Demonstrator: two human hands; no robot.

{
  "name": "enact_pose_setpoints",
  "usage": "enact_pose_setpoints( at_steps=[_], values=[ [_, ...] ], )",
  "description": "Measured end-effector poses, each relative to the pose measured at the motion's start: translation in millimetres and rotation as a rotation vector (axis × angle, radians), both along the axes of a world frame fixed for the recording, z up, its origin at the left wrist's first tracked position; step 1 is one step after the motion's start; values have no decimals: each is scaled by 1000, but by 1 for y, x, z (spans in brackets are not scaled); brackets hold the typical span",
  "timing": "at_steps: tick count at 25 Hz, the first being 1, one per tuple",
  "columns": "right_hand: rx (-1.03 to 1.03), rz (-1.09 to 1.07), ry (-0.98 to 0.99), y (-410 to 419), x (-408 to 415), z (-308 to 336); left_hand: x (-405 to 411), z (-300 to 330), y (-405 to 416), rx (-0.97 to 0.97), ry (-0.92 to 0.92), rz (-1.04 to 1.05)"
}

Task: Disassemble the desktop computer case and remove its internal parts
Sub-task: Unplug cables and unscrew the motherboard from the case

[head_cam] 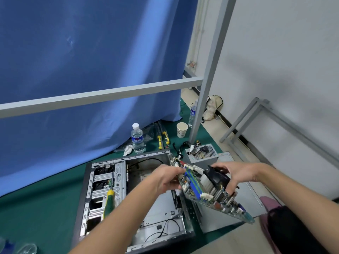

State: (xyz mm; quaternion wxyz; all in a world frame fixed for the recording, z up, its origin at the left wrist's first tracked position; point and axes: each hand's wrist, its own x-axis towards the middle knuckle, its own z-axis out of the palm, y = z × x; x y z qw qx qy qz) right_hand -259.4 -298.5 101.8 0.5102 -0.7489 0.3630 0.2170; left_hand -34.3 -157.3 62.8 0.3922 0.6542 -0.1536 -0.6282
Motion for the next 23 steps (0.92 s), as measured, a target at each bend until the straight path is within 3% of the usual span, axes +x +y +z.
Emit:
enact_pose_setpoints(
  at_steps=[6,11,13,16,23],
  values=[
    [-122,149,95,-20,-40,-31,-65,-33,-21,149,-117,-115],
    [-203,200,190,-39,-75,-78,-125,-80,-34,271,-101,-174],
    [-337,285,251,-46,-82,-97,-143,-100,-39,302,-115,-186],
    [-530,380,298,-52,-90,-129,-161,-124,-48,313,-123,-192],
    [-681,326,309,-57,-95,-190,-177,-176,-60,278,-173,-284]
  ],
)
